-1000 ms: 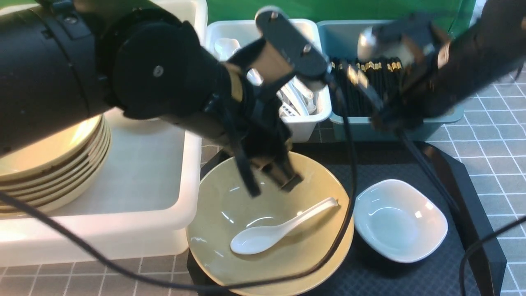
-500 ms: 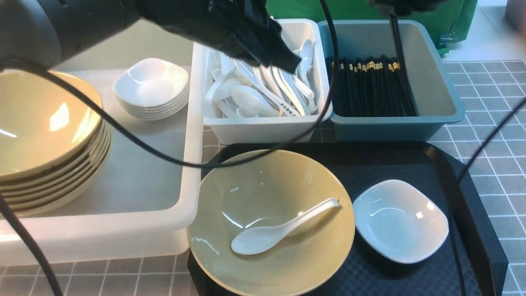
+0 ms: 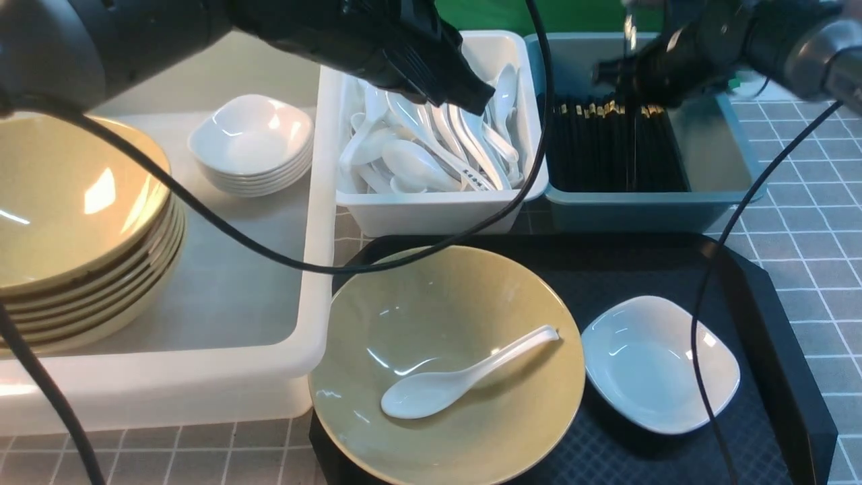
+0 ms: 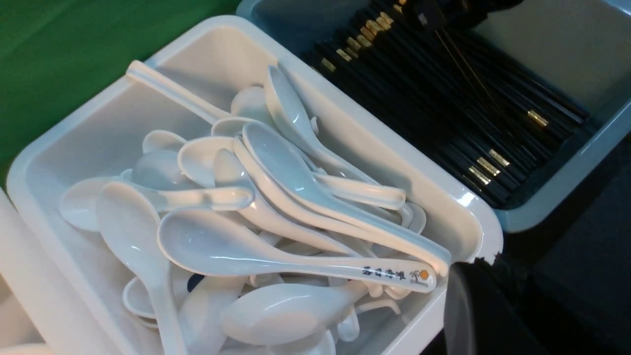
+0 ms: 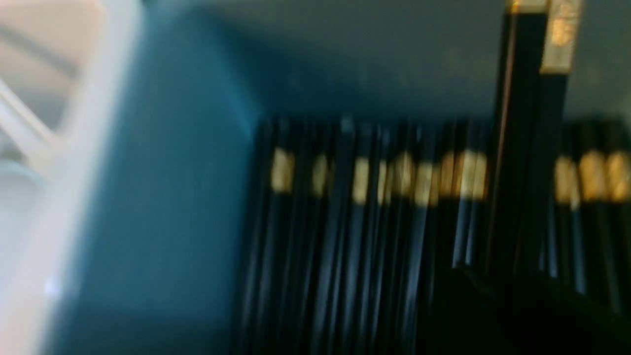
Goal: On grey table put chopsticks spoon bowls plates into blue grey white boxes.
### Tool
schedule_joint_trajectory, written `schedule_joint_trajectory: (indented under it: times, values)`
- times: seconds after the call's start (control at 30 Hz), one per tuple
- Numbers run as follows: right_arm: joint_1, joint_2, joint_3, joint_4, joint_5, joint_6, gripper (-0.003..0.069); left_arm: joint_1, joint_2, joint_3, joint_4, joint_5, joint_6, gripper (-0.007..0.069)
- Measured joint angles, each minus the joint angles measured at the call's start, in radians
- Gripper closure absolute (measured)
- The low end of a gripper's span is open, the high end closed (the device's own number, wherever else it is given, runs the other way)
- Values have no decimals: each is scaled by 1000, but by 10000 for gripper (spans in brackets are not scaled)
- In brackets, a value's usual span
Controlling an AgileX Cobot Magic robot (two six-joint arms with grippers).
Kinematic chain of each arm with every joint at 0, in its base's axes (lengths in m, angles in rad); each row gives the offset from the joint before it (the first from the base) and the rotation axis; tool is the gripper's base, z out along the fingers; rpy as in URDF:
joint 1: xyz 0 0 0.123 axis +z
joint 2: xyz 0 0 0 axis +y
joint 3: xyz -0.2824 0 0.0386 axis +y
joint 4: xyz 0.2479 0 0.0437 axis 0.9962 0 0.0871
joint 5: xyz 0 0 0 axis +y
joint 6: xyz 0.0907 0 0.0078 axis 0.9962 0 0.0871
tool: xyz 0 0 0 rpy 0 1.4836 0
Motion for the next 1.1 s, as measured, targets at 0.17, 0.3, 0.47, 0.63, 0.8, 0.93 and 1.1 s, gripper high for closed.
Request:
schedule_joint_trajectory:
  times: [0.17, 0.3, 0.47, 0.63, 0.8, 0.93, 1.1]
  values:
    - [0, -11, -22, 1, 138, -16, 276, 0, -10, 0, 38, 50, 14, 636]
    - [1, -58, -95, 2, 333, -135, 207, 0, -62, 0, 84, 144, 8, 636]
    - [28, -144, -183, 13, 560, -329, 198, 0, -195, 7, 102, 242, -8, 636]
    - [101, -297, -108, 37, 602, -416, 197, 0, -415, 155, 102, 290, -27, 636]
    - [218, -485, 93, 45, 606, -535, 197, 0, -606, 388, 102, 314, -77, 636]
    - [342, -603, 275, 55, 608, -653, 195, 0, -750, 561, 102, 290, -100, 636]
    - [470, -640, 433, 56, 611, -820, 194, 0, -882, 703, 78, 217, -102, 636]
